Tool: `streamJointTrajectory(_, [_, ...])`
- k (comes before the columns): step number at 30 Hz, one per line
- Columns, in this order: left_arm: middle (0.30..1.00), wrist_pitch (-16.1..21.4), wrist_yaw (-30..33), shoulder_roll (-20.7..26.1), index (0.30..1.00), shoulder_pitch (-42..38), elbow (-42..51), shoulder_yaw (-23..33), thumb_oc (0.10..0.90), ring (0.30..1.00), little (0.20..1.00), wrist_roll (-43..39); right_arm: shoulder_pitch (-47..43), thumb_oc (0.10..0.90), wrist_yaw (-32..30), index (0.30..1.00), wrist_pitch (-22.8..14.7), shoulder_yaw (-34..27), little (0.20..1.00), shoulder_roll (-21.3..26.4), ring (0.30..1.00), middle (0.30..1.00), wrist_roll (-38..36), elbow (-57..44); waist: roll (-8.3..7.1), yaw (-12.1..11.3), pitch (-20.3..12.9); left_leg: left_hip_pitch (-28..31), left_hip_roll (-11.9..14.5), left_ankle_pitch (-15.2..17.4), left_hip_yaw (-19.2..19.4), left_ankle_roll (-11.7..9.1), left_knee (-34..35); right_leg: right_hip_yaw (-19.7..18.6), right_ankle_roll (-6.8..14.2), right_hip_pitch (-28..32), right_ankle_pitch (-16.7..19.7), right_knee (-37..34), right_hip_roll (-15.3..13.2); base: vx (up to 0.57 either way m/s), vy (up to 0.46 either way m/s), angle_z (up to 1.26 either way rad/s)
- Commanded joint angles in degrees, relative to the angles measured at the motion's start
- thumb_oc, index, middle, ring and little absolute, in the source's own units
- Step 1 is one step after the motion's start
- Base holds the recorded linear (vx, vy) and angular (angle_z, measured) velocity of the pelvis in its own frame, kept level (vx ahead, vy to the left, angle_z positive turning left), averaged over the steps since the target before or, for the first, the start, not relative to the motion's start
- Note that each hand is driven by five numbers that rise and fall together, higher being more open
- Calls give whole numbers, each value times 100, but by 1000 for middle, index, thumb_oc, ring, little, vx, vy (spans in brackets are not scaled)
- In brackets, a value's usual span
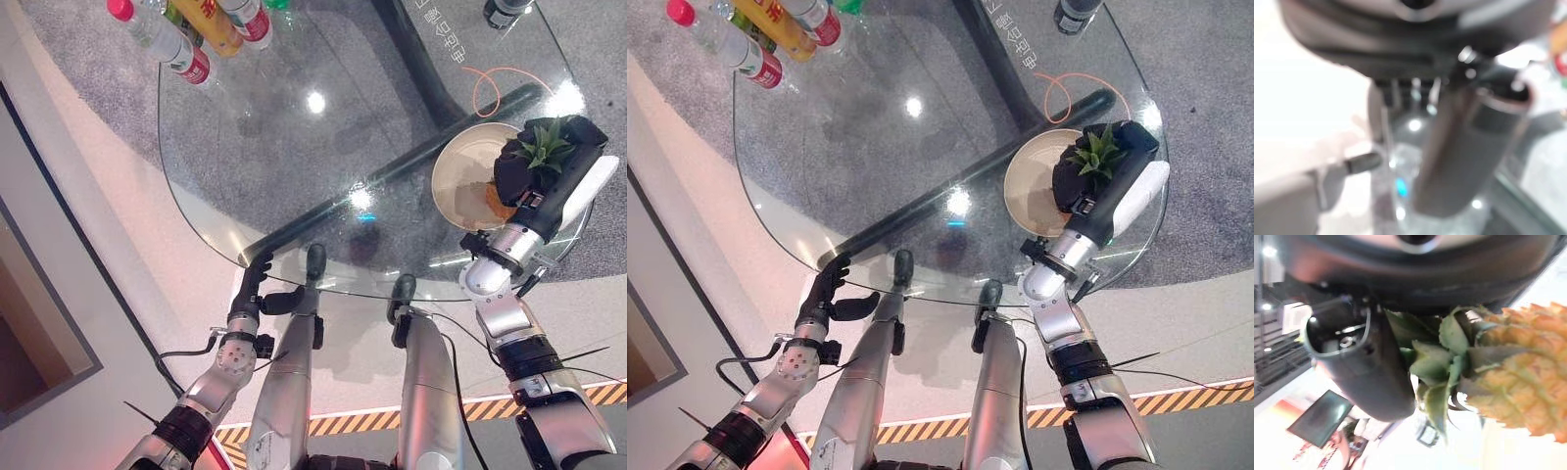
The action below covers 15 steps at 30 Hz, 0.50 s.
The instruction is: Pick up the fruit to the plate
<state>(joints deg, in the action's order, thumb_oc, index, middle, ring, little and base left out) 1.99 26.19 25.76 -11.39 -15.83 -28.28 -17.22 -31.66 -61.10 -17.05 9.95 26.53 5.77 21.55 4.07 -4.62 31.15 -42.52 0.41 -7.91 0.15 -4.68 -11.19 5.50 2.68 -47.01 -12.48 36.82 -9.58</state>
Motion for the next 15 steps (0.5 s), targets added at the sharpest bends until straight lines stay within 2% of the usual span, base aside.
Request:
streamJointTrajectory(1, [900, 332, 245, 135, 900, -44, 551, -78, 800, 900, 900, -45, -578, 100, -382, 300, -766, -228, 200, 618, 300, 300, 4, -318, 147, 80, -135, -251, -412, 1013, 214, 419, -1465, 458, 139, 282, 1483, -1419, 85, 0, 0, 0])
streamJointTrajectory(7, [900, 312, 302, 120, 900, -117, 561, -145, 800, 900, 900, -102, -674, 100, -214, 300, -1066, -145, 200, 539, 300, 300, -227, 7, 212, 65, -135, -304, -445, 1010, 231, 420, -1494, 460, 114, 222, 1480, -1388, 84, -1, 7, 1])
streamJointTrajectory(10, [900, 266, 316, 111, 900, -183, 583, -184, 800, 900, 900, -127, -739, 100, -238, 300, -1336, -139, 200, 511, 300, 300, -344, 141, 243, 50, -135, -295, -458, 986, 214, 422, -1452, 462, 107, 207, 1495, -1402, 79, 0, 0, 0])
streamJointTrajectory(15, [900, 286, 374, 97, 900, -211, 588, -295, 800, 900, 900, -108, -819, 100, -381, 300, -1560, -170, 200, 445, 300, 300, -157, 104, 277, 32, -135, -284, -478, 974, 203, 431, -1415, 481, 99, 203, 1502, -1414, 75, 0, 0, 0])
